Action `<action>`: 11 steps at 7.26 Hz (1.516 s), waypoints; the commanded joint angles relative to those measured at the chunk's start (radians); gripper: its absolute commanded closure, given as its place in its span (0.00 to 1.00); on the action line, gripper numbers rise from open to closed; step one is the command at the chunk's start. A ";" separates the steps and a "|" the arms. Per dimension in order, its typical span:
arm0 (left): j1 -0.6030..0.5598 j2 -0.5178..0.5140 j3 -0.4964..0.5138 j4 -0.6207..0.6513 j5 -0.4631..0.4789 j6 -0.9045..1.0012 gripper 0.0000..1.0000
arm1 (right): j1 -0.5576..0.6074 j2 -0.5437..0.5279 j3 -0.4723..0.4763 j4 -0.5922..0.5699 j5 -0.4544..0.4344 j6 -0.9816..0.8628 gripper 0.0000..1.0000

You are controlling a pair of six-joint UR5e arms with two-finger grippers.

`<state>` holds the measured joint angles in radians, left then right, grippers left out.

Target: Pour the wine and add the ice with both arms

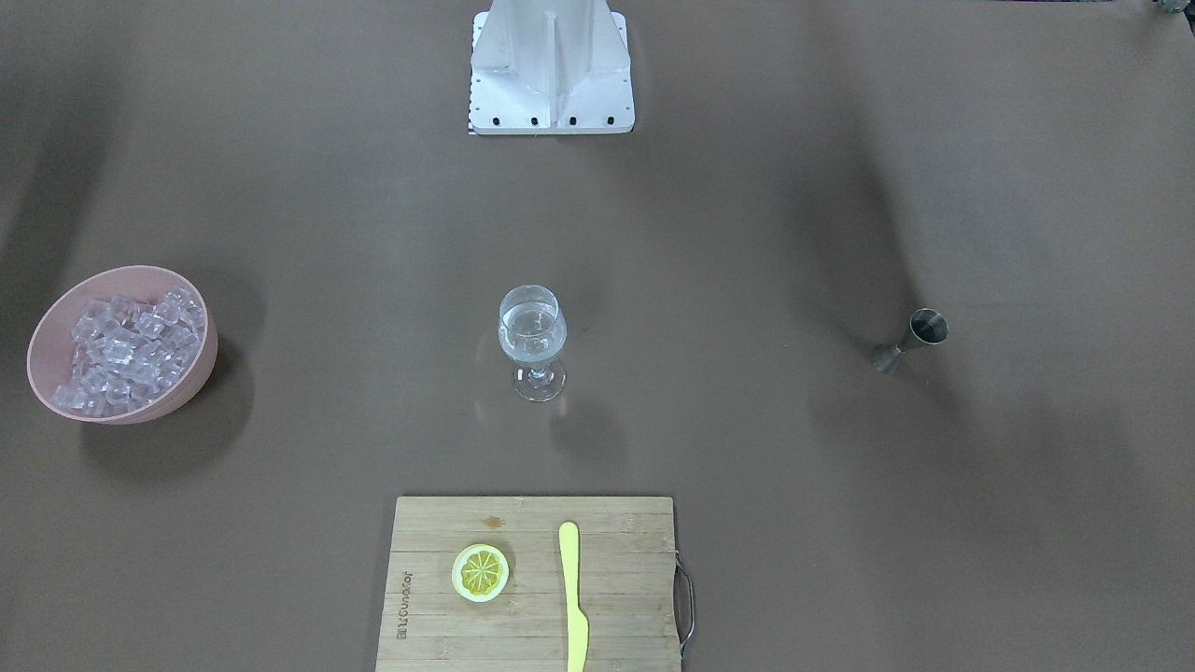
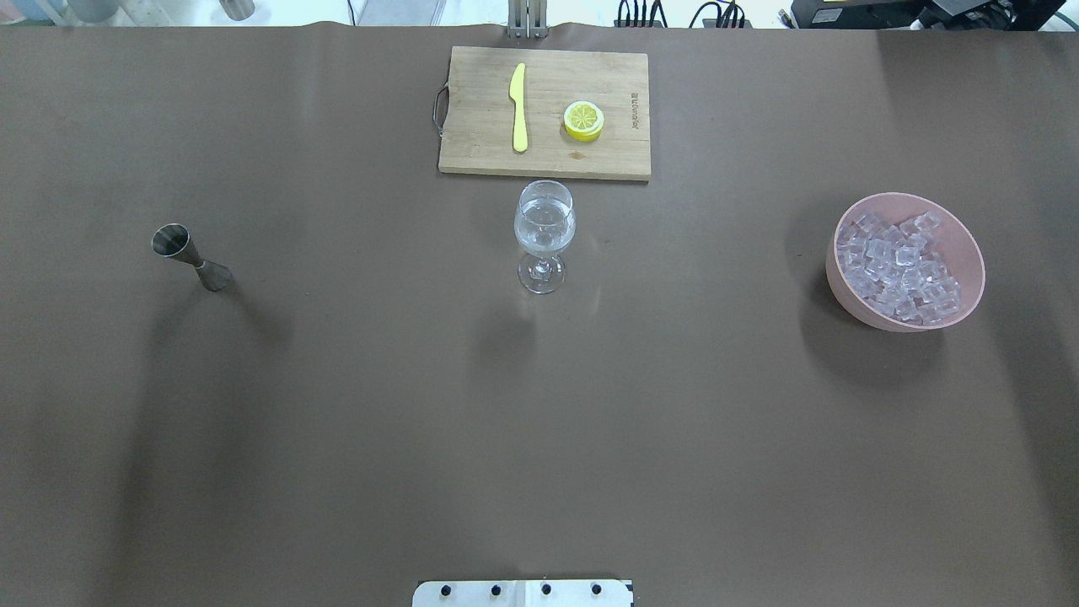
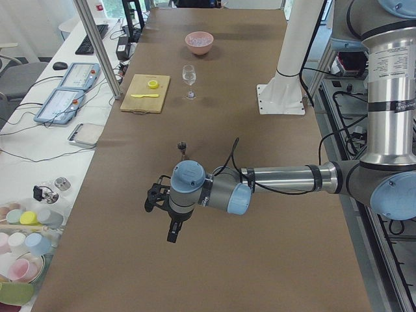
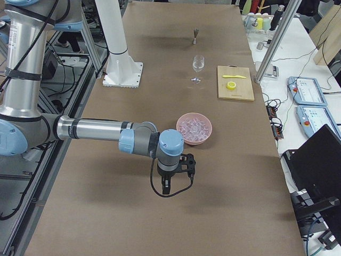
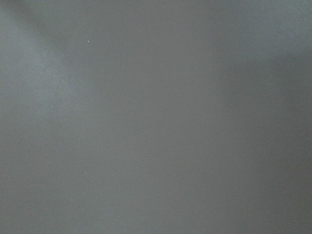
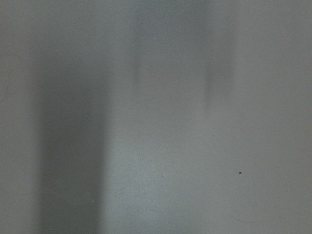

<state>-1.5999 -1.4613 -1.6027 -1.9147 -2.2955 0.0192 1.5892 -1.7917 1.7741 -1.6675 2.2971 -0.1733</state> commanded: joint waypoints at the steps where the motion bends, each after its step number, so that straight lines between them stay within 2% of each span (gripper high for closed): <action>1: 0.000 -0.001 -0.003 -0.009 0.001 0.004 0.01 | 0.000 0.000 0.005 0.000 0.005 -0.002 0.00; 3: 0.000 0.002 0.000 -0.046 0.002 0.002 0.01 | 0.000 0.003 0.013 0.000 0.005 -0.003 0.00; 6: 0.001 0.004 0.017 -0.064 0.005 0.001 0.01 | 0.000 0.078 0.019 0.000 0.005 0.002 0.00; 7: 0.001 -0.017 0.058 -0.064 0.004 -0.001 0.01 | 0.000 0.087 0.039 0.017 0.005 -0.014 0.00; 9: 0.001 -0.025 0.063 -0.076 0.001 0.004 0.01 | 0.000 0.040 0.056 0.223 -0.007 -0.011 0.00; 11: 0.000 -0.024 0.064 -0.217 0.005 -0.002 0.01 | 0.002 0.035 0.030 0.247 -0.007 0.023 0.00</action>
<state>-1.5989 -1.4846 -1.5398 -2.0536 -2.2930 0.0202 1.5897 -1.7502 1.8194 -1.4496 2.2915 -0.1686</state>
